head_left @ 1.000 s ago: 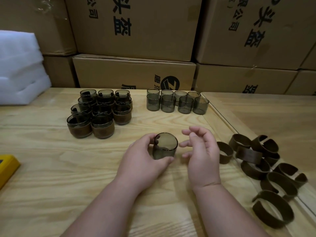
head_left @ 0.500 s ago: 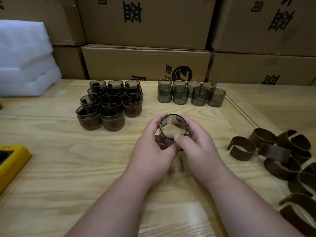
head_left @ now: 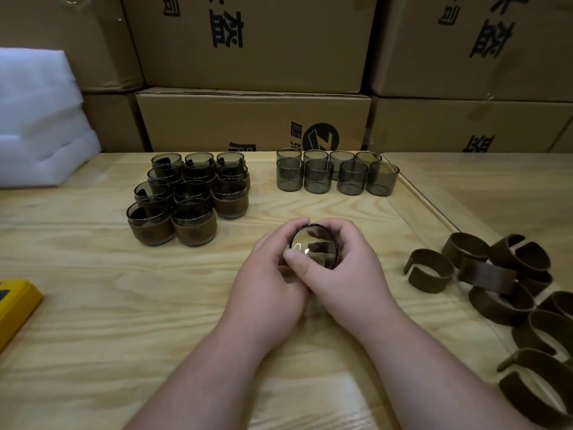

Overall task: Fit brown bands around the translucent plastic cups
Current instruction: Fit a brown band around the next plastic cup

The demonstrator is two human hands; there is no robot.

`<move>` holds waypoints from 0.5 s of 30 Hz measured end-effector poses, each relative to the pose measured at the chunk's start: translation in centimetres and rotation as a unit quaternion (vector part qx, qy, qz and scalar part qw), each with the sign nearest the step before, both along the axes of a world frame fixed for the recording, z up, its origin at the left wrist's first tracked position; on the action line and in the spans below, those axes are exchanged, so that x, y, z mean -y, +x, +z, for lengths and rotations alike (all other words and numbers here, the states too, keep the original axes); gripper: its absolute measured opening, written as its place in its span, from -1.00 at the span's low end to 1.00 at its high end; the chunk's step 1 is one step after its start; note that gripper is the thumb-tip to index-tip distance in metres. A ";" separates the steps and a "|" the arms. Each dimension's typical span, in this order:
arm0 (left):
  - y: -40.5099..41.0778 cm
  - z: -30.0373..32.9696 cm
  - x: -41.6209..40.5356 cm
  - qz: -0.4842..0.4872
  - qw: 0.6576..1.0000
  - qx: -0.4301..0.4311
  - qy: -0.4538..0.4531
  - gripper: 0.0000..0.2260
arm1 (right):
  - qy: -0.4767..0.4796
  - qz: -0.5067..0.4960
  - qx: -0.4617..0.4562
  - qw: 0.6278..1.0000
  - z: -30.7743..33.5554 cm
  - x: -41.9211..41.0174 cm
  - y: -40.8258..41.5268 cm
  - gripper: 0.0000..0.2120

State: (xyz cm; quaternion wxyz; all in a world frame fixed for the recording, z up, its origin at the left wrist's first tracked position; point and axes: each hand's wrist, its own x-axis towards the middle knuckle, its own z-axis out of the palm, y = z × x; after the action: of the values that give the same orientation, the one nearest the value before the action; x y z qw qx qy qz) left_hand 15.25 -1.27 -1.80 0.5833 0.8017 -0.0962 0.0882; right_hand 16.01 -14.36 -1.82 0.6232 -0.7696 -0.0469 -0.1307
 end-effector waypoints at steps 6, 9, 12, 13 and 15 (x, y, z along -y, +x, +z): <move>-0.3 0.2 0.4 0.002 0.998 0.045 0.052 -0.24 | 0.020 -0.068 0.003 0.997 -0.1 0.2 0.4 -0.50; -0.3 0.2 0.4 0.007 0.997 0.052 0.065 -0.21 | 0.033 -0.083 0.016 0.996 0.0 0.2 0.5 -0.58; -0.1 -0.1 0.3 0.008 0.998 0.038 0.057 -0.28 | 0.042 -0.084 0.021 0.995 0.1 0.1 0.5 -0.71; -0.1 -0.1 0.3 0.008 0.998 0.032 0.053 -0.30 | 0.046 -0.082 0.022 0.995 0.1 0.2 0.5 -0.74; 0.0 -0.3 0.2 0.008 0.999 0.021 0.040 -0.30 | 0.048 -0.077 0.022 0.996 0.1 0.3 0.5 -0.78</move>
State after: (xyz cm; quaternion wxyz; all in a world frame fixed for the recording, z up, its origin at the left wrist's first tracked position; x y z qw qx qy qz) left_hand 15.29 -1.44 -2.07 0.5478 0.8231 -0.1058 0.1058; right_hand 16.48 -14.63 -1.71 0.6463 -0.7371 0.0047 -0.1973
